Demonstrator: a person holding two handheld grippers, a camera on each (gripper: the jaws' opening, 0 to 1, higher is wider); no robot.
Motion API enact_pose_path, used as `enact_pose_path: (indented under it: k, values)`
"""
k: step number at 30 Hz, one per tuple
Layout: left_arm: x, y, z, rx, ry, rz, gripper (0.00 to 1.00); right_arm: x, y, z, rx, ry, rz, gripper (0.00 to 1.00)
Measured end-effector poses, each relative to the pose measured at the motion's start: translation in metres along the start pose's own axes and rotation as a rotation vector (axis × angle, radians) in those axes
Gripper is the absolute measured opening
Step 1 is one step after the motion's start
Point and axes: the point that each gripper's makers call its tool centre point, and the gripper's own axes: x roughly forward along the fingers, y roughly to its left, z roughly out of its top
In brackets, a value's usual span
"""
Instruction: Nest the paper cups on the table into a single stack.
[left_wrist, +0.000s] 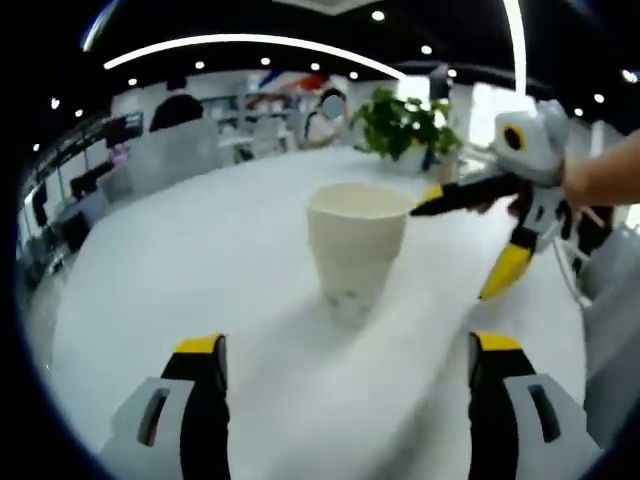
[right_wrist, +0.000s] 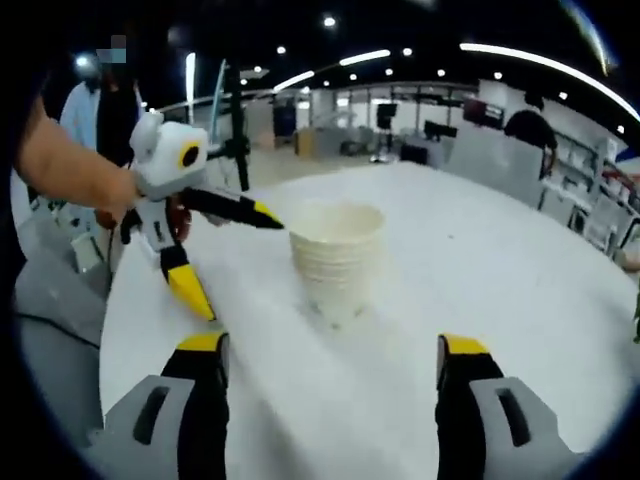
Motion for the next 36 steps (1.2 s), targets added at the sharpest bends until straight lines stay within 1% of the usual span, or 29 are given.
enact_pose_path:
  k: [1, 3, 5, 7, 9, 10, 12, 13, 14, 17, 18, 20, 21, 23, 27, 29, 30, 32, 33, 34, 35, 36]
  values:
    - [-0.003, -0.001, 0.001, -0.003, -0.007, 0.001, 0.98, -0.005, 0.001, 0.002, 0.006, -0.017, -0.006, 0.9]
    - [-0.022, -0.002, 0.007, -0.002, -0.06, 0.033, 0.98, -0.02, 0.004, 0.002, 0.018, -0.04, -0.034, 0.93]
    - [-0.037, -0.003, 0.009, -0.019, -0.098, 0.055, 0.98, -0.032, 0.005, -0.002, -0.005, -0.056, -0.059, 0.97]
    - [-0.05, -0.004, 0.008, -0.034, -0.109, 0.071, 0.98, -0.041, 0.006, -0.005, 0.011, -0.069, -0.079, 0.99]
    - [-0.065, -0.005, 0.008, -0.039, -0.133, 0.092, 0.98, -0.055, 0.01, -0.007, 0.043, -0.096, -0.102, 1.0]
    - [-0.071, -0.007, 0.007, -0.041, -0.143, 0.101, 0.98, -0.058, 0.011, -0.007, 0.047, -0.101, -0.105, 1.0]
    - [-0.084, -0.01, 0.005, -0.037, -0.161, 0.117, 0.98, -0.07, 0.019, -0.008, 0.054, -0.122, -0.12, 1.0]
    - [-0.091, -0.013, 0.003, -0.045, -0.161, 0.126, 0.98, -0.075, 0.023, -0.009, 0.053, -0.125, -0.123, 1.0]
    - [-0.098, -0.016, 0.003, -0.051, -0.174, 0.142, 0.98, -0.08, 0.029, -0.011, 0.049, -0.132, -0.132, 1.0]
    - [-0.11, -0.027, 0.005, -0.047, -0.201, 0.143, 0.98, -0.094, 0.041, -0.017, 0.039, -0.146, -0.146, 1.0]
    - [-0.115, -0.031, 0.006, -0.038, -0.212, 0.145, 0.98, -0.099, 0.046, -0.02, 0.026, -0.136, -0.155, 1.0]
    - [-0.119, -0.036, 0.005, -0.033, -0.218, 0.152, 0.98, -0.108, 0.053, -0.022, 0.02, -0.143, -0.163, 1.0]
    - [-0.121, -0.037, 0.005, -0.033, -0.22, 0.152, 0.98, -0.113, 0.056, -0.023, 0.034, -0.154, -0.168, 1.0]
    - [-0.121, -0.041, 0.002, -0.029, -0.222, 0.153, 0.98, -0.117, 0.059, -0.025, 0.036, -0.16, -0.171, 1.0]
    - [-0.122, -0.049, -0.003, -0.024, -0.221, 0.14, 0.98, -0.124, 0.06, -0.033, 0.07, -0.169, -0.207, 1.0]
    - [-0.122, -0.054, -0.005, -0.026, -0.222, 0.139, 0.98, -0.124, 0.061, -0.036, 0.065, -0.155, -0.206, 1.0]
    - [-0.123, -0.058, -0.007, -0.029, -0.225, 0.139, 0.98, -0.125, 0.059, -0.035, 0.053, -0.153, -0.216, 1.0]
    - [-0.121, -0.064, -0.014, -0.037, -0.224, 0.135, 0.98, -0.126, 0.058, -0.028, 0.06, -0.182, -0.218, 1.0]
    - [-0.119, -0.069, -0.018, -0.022, -0.208, 0.116, 0.98, -0.125, 0.059, -0.029, 0.069, -0.179, -0.216, 1.0]
    - [-0.117, -0.07, -0.017, -0.003, -0.187, 0.108, 0.98, -0.123, 0.059, -0.033, 0.061, -0.168, -0.214, 1.0]
    - [-0.116, -0.069, -0.014, 0.004, -0.195, 0.115, 0.98, -0.122, 0.059, -0.035, 0.047, -0.157, -0.216, 1.0]
    - [-0.117, -0.067, -0.01, 0.008, -0.215, 0.12, 0.98, -0.122, 0.06, -0.034, 0.044, -0.157, -0.217, 1.0]
